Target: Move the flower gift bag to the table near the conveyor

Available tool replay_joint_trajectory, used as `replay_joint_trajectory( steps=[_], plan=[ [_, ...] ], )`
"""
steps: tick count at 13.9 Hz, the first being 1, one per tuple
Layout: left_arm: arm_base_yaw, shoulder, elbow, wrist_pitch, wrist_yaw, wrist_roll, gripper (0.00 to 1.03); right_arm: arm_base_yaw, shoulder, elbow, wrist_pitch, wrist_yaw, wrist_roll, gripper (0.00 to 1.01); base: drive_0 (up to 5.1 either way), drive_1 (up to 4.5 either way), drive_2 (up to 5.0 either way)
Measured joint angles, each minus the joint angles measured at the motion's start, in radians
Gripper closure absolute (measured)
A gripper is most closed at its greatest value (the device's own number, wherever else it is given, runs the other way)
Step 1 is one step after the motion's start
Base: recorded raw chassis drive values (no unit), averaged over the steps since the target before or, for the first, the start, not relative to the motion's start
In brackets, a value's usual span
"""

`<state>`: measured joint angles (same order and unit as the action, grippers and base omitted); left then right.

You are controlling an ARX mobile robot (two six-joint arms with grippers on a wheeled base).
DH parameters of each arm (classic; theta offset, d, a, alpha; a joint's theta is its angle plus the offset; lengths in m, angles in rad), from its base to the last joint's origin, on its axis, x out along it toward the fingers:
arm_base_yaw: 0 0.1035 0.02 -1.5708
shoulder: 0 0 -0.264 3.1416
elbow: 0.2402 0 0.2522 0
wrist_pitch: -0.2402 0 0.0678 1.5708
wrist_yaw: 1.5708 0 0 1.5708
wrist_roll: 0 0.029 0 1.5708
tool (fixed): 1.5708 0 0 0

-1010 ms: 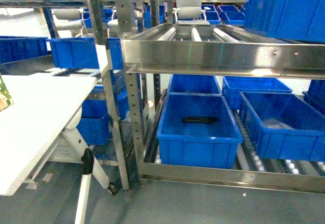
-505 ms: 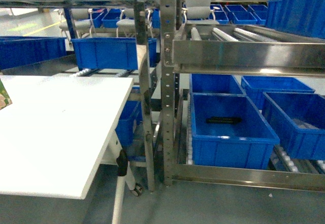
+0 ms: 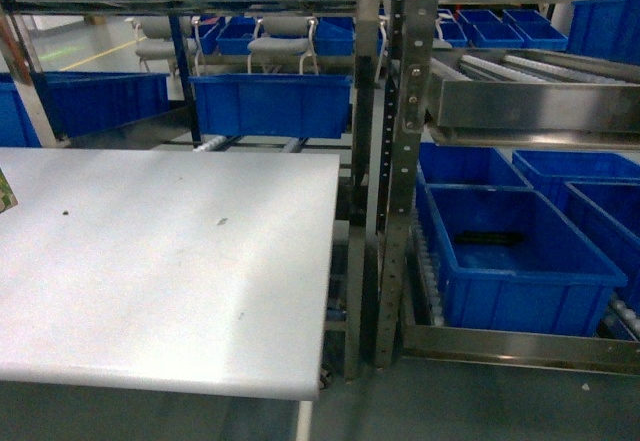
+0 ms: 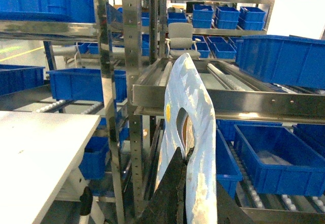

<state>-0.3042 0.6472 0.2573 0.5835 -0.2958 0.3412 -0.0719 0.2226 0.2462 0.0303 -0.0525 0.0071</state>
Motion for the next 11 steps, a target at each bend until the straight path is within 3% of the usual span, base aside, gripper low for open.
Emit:
replay_joint_trajectory(
  steps=[11],
  plan=[
    [0.0,0.0,0.0,0.0,0.0,0.0,1.01,0.0,0.0,0.0,0.001,0.0,0.0,0.99,-5.2,2.37,2.1]
  ],
)
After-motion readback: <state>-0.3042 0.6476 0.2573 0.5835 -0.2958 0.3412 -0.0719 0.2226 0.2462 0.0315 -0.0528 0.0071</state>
